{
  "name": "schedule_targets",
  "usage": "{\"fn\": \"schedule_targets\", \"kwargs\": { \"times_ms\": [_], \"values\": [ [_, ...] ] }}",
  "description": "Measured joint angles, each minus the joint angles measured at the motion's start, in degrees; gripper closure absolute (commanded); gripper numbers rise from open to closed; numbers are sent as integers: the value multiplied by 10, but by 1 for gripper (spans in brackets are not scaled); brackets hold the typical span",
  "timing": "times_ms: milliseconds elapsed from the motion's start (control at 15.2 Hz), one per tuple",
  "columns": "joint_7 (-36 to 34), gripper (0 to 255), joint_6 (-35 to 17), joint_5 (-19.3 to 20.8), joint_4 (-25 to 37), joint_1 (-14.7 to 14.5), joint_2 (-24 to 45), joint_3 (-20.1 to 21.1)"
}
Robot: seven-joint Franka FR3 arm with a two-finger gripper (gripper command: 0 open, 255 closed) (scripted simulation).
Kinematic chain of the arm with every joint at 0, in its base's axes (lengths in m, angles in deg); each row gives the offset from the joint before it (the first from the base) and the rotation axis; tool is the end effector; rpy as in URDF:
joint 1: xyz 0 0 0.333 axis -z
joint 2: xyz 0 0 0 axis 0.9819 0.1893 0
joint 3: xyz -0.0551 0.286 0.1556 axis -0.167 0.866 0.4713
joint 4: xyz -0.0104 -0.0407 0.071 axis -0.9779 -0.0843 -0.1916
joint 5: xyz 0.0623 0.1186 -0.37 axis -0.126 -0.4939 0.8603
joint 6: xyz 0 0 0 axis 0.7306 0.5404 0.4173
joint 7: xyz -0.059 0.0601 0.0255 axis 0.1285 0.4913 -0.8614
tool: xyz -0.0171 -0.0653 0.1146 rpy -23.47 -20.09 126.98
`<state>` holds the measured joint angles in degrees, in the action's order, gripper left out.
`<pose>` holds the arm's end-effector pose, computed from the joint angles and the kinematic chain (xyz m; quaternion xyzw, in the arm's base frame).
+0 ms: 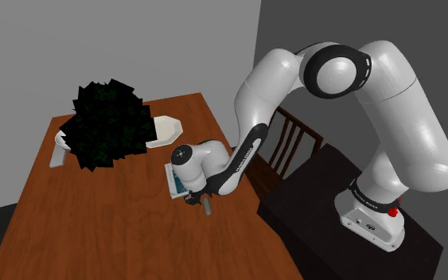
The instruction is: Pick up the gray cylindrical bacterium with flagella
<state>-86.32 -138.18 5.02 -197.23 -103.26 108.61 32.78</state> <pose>0.4374 0.4172 0.0642 0.9927 -0.0655 0.0133 0.1008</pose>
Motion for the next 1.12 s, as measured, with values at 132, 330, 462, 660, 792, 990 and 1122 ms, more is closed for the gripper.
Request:
{"fn": "schedule_targets", "kwargs": {
  "times_ms": [132,330,462,660,792,990,1122],
  "values": [
    [0,255,0,0,0,0,0,0],
    [0,255,0,0,0,0,0,0],
    [2,255,4,-3,-5,3,-9,4],
    [9,255,13,-11,-16,10,-29,12],
    [12,255,21,-17,-19,13,-40,17],
    [19,255,32,-27,-28,19,-60,27],
    [24,255,40,-34,-32,24,-73,32]
  ]
}}
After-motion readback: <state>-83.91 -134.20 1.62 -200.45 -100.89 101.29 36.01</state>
